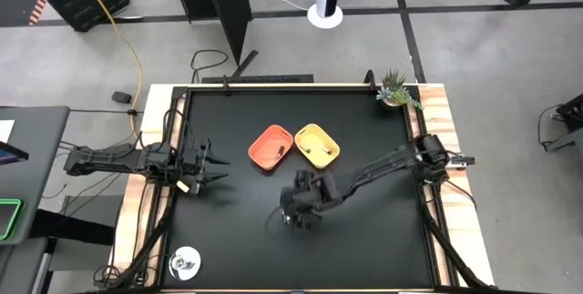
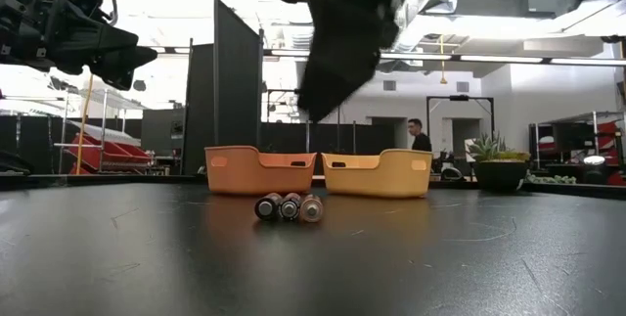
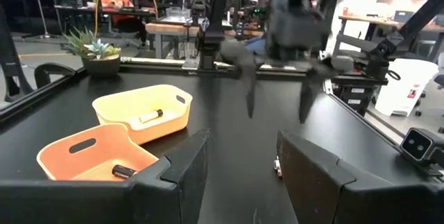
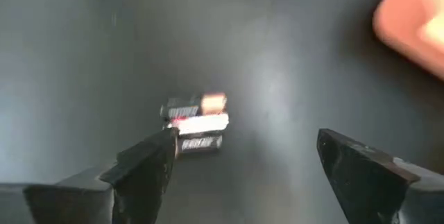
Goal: Sort batteries
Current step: Put the black battery into the orange bin
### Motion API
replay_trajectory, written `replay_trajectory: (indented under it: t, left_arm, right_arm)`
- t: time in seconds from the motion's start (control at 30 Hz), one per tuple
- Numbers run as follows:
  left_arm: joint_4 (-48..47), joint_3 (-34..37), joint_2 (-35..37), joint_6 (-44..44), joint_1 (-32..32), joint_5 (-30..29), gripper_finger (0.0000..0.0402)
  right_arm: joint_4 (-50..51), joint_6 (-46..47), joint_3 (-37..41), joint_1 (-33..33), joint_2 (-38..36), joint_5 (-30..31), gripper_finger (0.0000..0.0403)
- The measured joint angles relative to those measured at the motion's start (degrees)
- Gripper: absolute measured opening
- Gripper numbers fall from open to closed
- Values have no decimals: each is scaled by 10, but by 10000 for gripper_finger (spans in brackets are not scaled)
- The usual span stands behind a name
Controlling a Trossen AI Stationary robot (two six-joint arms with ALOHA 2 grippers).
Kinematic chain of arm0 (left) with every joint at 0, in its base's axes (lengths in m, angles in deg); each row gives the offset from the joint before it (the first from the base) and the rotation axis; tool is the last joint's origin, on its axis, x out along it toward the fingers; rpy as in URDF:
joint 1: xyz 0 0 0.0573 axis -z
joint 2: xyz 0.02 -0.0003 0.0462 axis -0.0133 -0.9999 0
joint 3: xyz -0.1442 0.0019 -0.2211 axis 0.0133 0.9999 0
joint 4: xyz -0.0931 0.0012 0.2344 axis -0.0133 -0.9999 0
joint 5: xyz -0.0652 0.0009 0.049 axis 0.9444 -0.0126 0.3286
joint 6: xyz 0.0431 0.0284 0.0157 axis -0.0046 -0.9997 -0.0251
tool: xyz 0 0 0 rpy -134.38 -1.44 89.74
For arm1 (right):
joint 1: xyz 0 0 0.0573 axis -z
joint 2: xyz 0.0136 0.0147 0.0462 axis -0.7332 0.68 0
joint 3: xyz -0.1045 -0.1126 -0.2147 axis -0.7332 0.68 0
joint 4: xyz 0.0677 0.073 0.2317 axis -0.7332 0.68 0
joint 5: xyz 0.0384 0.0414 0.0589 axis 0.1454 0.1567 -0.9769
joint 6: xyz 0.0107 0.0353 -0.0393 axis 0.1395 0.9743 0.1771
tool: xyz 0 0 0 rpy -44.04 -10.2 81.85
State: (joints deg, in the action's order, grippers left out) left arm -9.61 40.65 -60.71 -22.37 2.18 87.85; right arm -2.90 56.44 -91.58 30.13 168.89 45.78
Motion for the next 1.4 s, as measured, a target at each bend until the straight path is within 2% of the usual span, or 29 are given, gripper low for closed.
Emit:
replay_trajectory:
  t: [0.27,0.37,0.77,1.03,1.17,1.4]
  left_arm:
    - [4,0,0,-6,0,0,167]
    - [4,0,0,-6,0,0,167]
    - [3,0,-3,-9,0,0,167]
    - [4,0,-5,-11,0,0,167]
    - [4,0,-6,-12,0,0,167]
    - [4,0,-6,-12,0,0,167]
  right_arm:
    - [-27,27,0,-32,31,0,372]
    - [-52,28,-1,-34,37,1,372]
    - [-51,31,0,-39,92,1,372]
    - [-54,25,-2,-38,110,-21,371]
    - [-53,12,-2,-38,111,-24,353]
    - [-52,-5,-1,-38,111,-40,285]
